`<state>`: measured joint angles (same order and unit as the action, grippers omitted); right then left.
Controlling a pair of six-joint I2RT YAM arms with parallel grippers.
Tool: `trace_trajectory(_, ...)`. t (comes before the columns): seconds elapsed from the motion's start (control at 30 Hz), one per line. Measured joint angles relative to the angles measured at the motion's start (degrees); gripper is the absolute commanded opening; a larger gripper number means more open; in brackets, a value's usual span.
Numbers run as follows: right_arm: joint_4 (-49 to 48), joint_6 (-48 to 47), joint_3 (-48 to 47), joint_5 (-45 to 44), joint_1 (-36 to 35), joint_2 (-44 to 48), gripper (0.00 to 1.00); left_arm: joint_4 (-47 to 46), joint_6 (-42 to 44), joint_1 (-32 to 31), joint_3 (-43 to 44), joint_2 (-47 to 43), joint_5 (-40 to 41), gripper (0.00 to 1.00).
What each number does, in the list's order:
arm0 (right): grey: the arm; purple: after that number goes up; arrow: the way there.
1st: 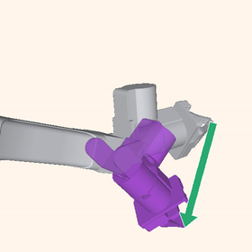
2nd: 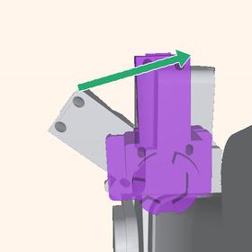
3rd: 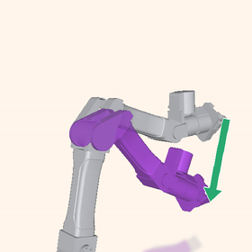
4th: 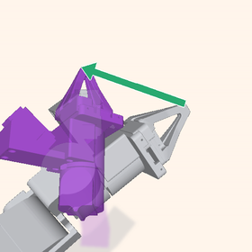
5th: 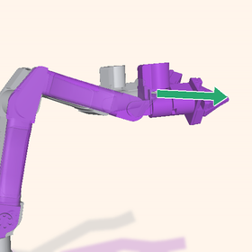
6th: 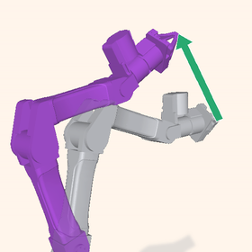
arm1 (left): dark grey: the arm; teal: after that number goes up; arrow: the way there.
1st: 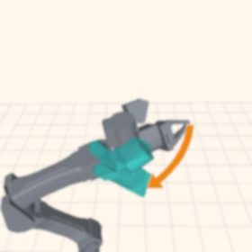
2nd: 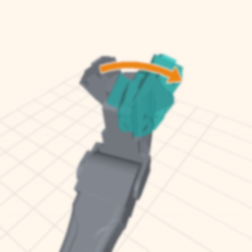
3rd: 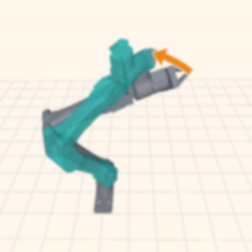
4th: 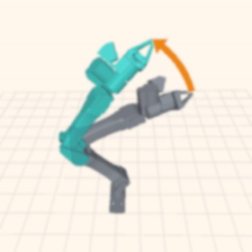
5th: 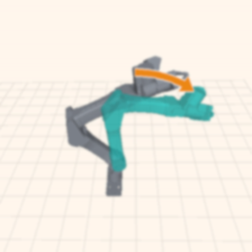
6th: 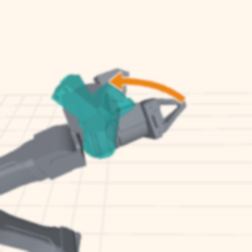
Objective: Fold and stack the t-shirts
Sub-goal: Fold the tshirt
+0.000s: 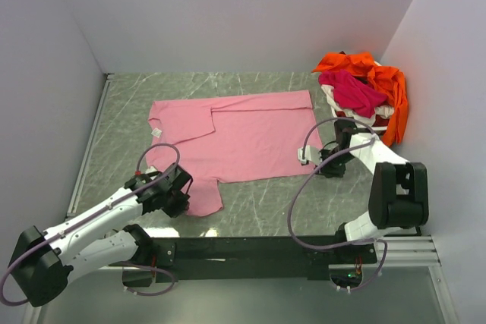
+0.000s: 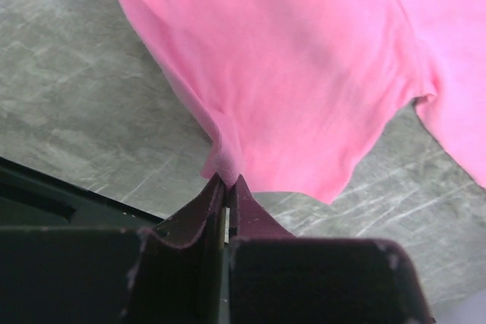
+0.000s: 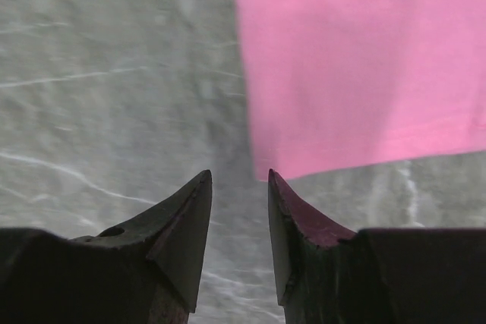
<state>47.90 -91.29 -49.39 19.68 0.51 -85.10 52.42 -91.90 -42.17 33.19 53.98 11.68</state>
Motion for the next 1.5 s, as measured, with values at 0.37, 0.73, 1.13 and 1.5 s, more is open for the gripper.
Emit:
trace_trajectory(0.37, -3.34, -0.24, -3.08, -1.73, 0.5, -5.88, 0.4, -0.81, 0.76, 0.0, 0.13, -1.66, -0.26, 0.07)
trace_trajectory(0.73, -5.4, 1.22, -3.19, -2.56, 0.5, -7.74, 0.12, -0.44, 0.79, 0.0, 3.67, -1.66, 0.07, 0.06)
trace_trajectory(1.13, -5.81, 9.33, -8.41, 0.46, 0.5, -7.74, 0.0, 0.09, 3.96, 4.26, 10.6, -1.75, 3.3, 0.05)
trace_trajectory(1.5, -9.42, 20.28, -10.71, 2.49, 0.52, -7.72, 0.0, -1.4, 12.2, 13.16, 17.18, -1.22, 4.24, 0.04)
